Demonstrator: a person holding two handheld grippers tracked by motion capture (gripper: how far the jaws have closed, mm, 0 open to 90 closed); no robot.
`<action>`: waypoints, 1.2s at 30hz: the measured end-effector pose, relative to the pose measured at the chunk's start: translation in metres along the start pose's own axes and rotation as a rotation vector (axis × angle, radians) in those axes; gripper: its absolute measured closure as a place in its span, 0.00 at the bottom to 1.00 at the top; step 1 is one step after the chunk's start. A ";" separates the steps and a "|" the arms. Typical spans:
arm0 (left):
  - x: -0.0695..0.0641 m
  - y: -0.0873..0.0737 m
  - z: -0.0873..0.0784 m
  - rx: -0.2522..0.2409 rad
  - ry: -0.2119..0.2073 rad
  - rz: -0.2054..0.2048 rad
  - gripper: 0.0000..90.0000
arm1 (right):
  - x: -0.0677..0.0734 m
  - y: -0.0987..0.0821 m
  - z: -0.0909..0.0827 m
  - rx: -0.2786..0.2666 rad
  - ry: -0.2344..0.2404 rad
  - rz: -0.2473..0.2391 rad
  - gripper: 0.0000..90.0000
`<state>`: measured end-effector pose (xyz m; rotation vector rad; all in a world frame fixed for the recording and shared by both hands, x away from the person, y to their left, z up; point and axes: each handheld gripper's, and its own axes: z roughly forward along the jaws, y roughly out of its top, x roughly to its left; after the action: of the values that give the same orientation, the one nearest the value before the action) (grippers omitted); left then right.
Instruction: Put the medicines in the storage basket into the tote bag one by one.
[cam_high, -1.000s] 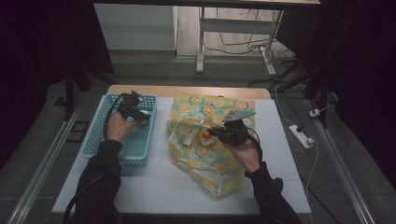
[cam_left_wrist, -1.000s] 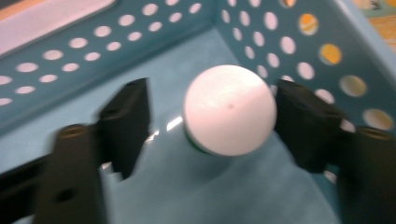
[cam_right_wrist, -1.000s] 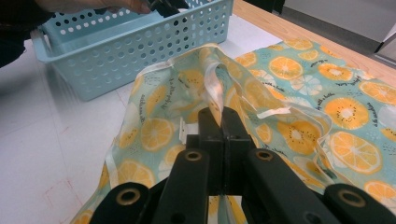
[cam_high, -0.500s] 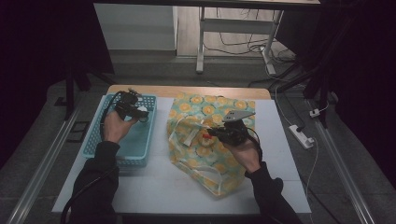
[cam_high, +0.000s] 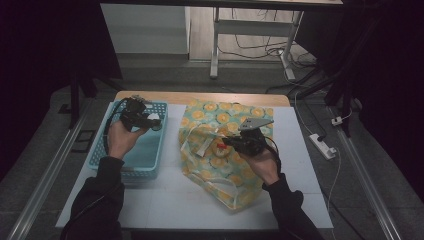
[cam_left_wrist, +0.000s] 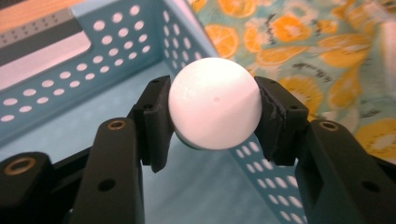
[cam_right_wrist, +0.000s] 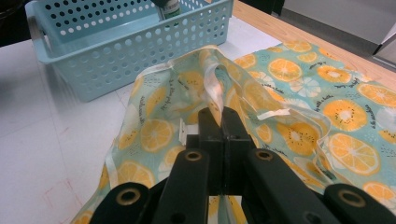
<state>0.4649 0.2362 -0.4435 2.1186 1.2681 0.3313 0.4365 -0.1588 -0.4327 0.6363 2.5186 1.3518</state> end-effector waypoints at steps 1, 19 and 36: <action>-0.002 0.000 -0.002 -0.009 -0.001 0.002 0.56 | 0.000 0.000 0.000 0.000 0.000 0.000 1.00; -0.032 0.001 -0.030 -0.094 -0.071 0.055 0.56 | -0.001 -0.001 0.000 0.004 -0.002 0.003 1.00; -0.084 0.003 -0.025 -0.109 -0.208 0.159 0.56 | -0.003 0.000 -0.004 -0.008 -0.010 0.006 1.00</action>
<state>0.4119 0.1730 -0.4142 2.1041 0.9456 0.2347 0.4374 -0.1625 -0.4304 0.6480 2.5040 1.3576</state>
